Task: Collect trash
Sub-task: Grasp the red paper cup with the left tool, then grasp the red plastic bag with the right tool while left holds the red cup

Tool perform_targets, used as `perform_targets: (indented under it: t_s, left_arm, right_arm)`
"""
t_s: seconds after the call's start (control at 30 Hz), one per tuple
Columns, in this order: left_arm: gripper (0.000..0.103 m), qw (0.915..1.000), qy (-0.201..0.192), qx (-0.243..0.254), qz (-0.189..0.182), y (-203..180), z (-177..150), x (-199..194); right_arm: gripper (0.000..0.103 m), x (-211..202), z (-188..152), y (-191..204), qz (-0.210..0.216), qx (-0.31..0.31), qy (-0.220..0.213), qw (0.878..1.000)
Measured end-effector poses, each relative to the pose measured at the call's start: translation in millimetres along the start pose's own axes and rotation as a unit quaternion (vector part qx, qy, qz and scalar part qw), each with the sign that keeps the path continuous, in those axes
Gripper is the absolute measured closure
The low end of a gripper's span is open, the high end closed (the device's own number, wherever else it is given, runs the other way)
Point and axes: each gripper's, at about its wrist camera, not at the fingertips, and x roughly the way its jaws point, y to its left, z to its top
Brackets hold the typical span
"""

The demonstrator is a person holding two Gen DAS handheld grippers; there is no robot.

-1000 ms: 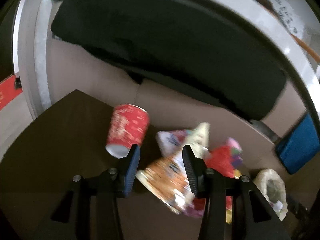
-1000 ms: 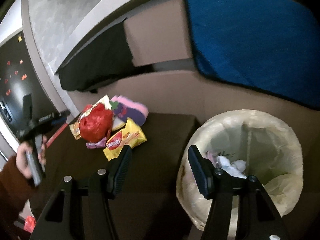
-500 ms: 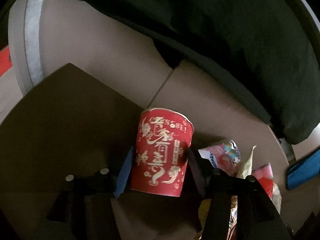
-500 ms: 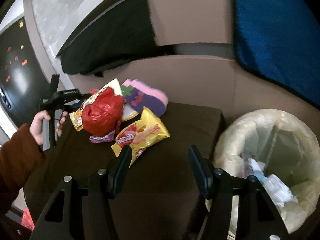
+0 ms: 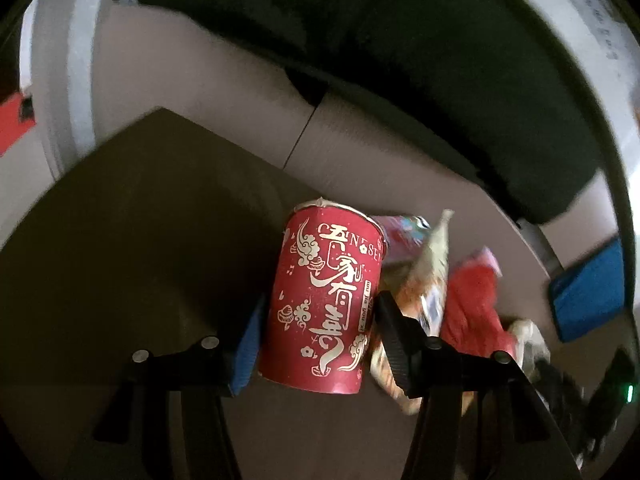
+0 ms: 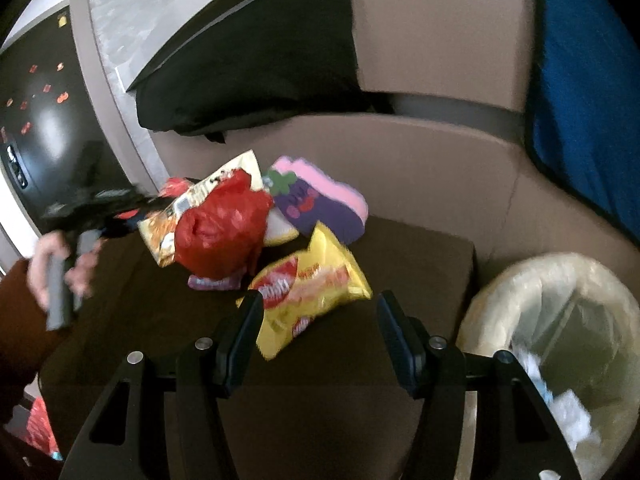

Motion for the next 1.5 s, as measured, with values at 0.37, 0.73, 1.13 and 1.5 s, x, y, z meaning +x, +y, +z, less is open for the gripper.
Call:
perform_targets:
  t_s: [0.37, 0.73, 1.13, 1.5]
  left_arm:
    - [0.048, 0.9978, -0.058, 0.027, 0.015, 3.5, -75.3, -86.5]
    - [0.048, 0.9987, -0.028, 0.008, -0.041, 22.6, -78.7, -85.7]
    - [0.048, 0.9979, -0.005, 0.003, -0.064, -3.5, -100.3, -81.4]
    - [0.047, 0.9985, 0.003, 0.015, -0.051, -12.8, -118.3, -89.7]
  right_arm:
    - [0.047, 74.7, 61.0, 20.3, -0.034, -0.145, -0.020, 0.989]
    - [0.046, 131.4, 96.3, 7.4, 0.018, -0.120, 0.035, 0.992]
    - [0.043, 92.5, 59.0, -7.8, 0.035, -0.067, 0.066, 0.995]
    - [0.046, 17.1, -7.6, 39.5, 0.123, -0.115, 0.091, 0.982]
